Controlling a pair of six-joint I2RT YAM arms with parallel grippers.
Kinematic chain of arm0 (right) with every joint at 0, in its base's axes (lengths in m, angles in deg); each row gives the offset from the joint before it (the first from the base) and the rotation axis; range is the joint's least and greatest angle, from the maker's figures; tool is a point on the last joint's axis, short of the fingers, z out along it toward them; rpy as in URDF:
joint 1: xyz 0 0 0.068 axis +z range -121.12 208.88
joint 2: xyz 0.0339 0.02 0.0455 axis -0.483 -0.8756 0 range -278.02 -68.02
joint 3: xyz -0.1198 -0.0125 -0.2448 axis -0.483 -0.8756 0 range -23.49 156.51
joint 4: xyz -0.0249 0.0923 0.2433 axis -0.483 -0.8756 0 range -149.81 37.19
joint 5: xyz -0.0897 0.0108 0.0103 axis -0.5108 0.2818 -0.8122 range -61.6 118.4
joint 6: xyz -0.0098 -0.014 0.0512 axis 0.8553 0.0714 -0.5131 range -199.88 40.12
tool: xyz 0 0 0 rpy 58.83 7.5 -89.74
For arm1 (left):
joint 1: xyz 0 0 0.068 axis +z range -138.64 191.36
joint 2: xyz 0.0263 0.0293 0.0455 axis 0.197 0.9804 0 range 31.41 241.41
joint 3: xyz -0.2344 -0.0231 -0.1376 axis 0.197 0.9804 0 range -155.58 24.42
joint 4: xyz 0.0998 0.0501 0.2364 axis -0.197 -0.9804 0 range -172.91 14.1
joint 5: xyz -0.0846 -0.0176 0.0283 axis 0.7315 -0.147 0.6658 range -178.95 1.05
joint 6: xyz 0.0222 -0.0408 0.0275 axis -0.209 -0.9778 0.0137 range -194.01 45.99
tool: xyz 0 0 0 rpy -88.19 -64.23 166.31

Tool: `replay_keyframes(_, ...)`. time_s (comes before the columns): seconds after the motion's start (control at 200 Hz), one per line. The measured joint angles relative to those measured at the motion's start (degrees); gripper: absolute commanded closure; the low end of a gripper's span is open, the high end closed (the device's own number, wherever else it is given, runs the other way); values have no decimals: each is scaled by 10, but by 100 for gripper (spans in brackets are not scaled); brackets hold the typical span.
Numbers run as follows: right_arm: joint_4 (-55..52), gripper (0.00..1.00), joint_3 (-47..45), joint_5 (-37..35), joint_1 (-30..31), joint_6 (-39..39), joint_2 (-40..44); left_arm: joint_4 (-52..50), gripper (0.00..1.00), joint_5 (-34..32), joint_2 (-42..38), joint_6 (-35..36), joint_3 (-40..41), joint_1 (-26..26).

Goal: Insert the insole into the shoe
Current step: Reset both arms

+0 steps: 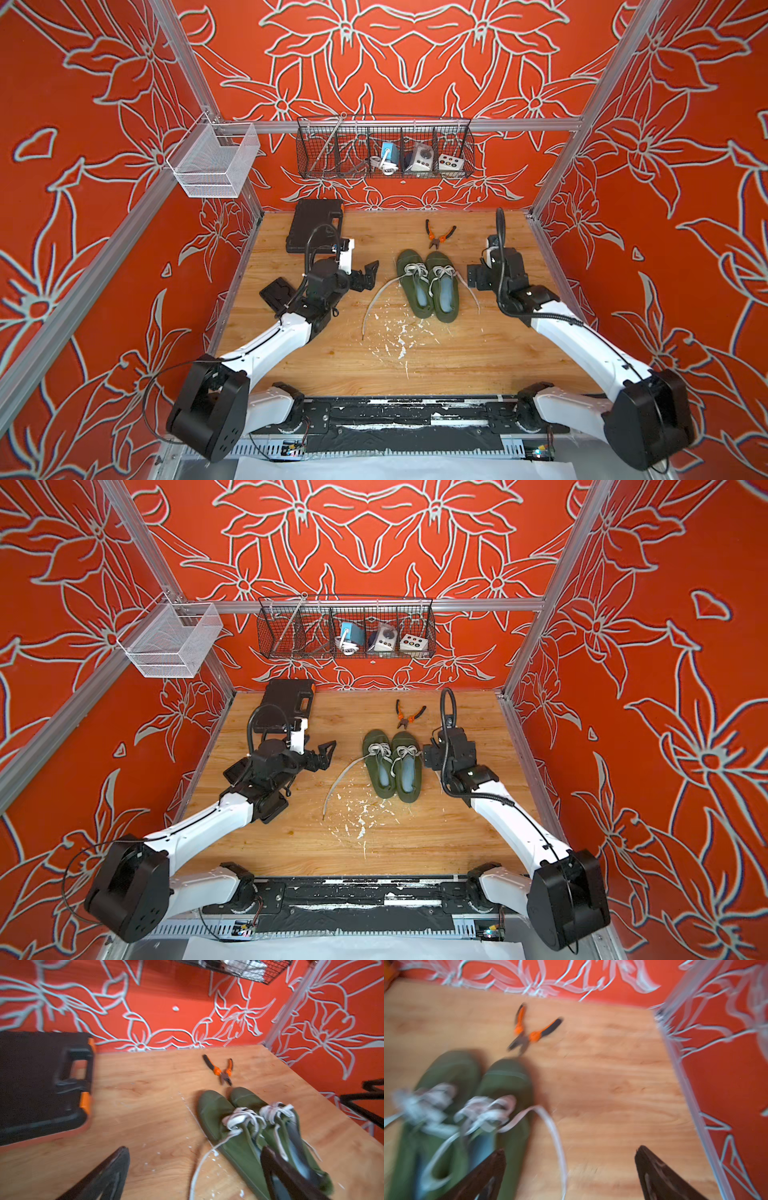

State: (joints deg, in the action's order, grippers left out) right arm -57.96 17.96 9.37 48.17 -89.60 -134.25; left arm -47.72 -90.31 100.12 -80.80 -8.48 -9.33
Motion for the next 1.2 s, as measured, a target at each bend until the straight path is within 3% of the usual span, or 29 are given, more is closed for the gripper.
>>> replay_keyframes(0.125,120,1,-106,-43,-75,-3,2,54,3,-92,-10,17,57,39)
replay_keyframes(0.245,203,2,-165,-62,-122,0,-2,104,3,-135,-32,17,124,101)
replay_keyframes(0.4,273,2,-155,-60,-136,26,-35,154,3,-156,-31,29,176,121)
replay_keyframes(0.53,270,2,-128,-53,-140,58,-54,142,3,-150,-47,45,183,121)
replay_keyframes(0.665,271,2,-132,-39,-145,78,-31,193,2,-160,-71,51,219,129)
replay_keyframes(0.866,271,2,-149,-14,-146,77,-13,264,3,-166,4,53,256,134)
replay_keyframes(0.996,332,2,-204,11,-146,79,-18,315,3,-176,46,53,274,136)
replay_keyframes(1.201,431,2,-236,26,-146,79,-104,381,3,-170,113,54,273,137)
